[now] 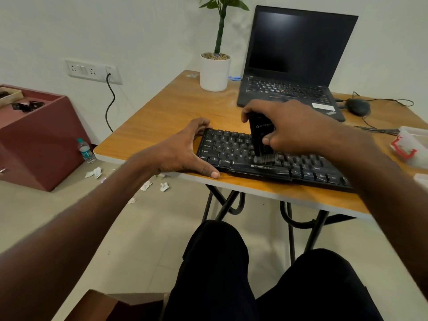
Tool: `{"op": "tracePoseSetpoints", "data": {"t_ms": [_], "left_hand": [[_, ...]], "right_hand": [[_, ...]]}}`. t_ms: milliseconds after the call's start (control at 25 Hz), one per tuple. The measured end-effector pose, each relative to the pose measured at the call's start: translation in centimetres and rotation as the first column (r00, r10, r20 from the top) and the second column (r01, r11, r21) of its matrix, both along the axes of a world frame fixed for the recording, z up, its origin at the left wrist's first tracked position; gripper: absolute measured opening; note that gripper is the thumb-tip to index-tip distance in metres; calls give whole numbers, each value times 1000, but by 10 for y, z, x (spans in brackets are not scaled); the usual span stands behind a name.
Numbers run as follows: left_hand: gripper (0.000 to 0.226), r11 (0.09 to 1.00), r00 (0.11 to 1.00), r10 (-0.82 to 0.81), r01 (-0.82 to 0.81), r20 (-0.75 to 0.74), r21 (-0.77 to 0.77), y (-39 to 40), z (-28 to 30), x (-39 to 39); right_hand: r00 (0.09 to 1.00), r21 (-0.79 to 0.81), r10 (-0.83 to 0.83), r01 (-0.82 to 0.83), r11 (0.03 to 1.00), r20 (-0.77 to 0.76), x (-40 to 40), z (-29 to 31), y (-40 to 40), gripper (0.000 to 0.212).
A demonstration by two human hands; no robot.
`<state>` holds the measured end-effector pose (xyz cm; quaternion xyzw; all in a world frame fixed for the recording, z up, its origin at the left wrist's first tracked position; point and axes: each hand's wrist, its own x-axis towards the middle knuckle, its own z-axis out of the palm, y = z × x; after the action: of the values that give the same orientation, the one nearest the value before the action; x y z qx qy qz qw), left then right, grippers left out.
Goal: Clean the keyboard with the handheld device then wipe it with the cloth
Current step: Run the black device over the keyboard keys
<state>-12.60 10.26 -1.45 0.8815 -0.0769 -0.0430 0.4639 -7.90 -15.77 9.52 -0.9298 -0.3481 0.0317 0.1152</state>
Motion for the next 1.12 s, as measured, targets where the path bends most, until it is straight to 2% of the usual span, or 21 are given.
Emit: {"op": "tracePoseSetpoints", "data": {"t_ms": [80, 160, 200, 280, 360, 400, 480, 520, 600, 680, 840, 960, 1000, 1120], "left_hand": [[147, 1000, 1000, -6, 6, -5, 2, -1, 1, 0], [145, 1000, 1000, -1, 1, 0, 7, -1, -1, 1], [144, 1000, 1000, 6, -6, 0, 10, -1, -1, 1], [142, 1000, 1000, 6, -6, 4, 9, -2, -1, 1], [139, 1000, 1000, 5, -6, 12, 20, -2, 0, 0], [138, 1000, 1000, 9, -9, 11, 26, -1, -1, 0], [136, 1000, 1000, 8, -9, 15, 28, 0, -1, 1], [136, 1000, 1000, 4, -4, 17, 31, 0, -1, 1], [137, 999, 1000, 4, -5, 14, 37, 0, 0, 0], [136, 1000, 1000, 8, -8, 14, 29, -2, 1, -1], [132, 999, 1000, 9, -9, 12, 32, -1, 1, -1], [128, 1000, 1000, 7, -8, 19, 29, -3, 3, -3], [127, 1000, 1000, 10, -11, 21, 27, -5, 4, -3], [130, 1000, 1000, 7, -7, 2, 13, -2, 3, -2]], "right_hand": [[996, 84, -22, 15, 996, 91, -3, -4, 5, 64], [998, 286, 49, -59, 956, 40, -12, -15, 18, 64], [997, 338, 73, -73, 938, 12, -13, -20, 22, 65], [999, 292, 35, -43, 956, 33, -7, -25, 24, 66], [991, 187, -14, -11, 982, 133, -4, -23, 26, 65], [990, 191, 11, -39, 981, 143, -5, -22, 29, 65], [991, 235, 113, -125, 964, 65, -8, -20, 33, 63], [988, 205, 149, -154, 966, 40, -10, -18, 36, 61], [983, 96, 144, -155, 983, 116, -12, -14, 43, 59], [979, 103, 127, -144, 984, 157, -12, -14, 46, 58], [988, 49, 144, -147, 988, 58, -5, -5, 42, 56], [981, 157, 194, -190, 969, -9, -6, -9, 39, 57], [981, 144, 190, -181, 973, -45, -5, -8, 34, 57], [991, -70, 93, -100, 993, -97, 4, 7, 12, 55]]}}
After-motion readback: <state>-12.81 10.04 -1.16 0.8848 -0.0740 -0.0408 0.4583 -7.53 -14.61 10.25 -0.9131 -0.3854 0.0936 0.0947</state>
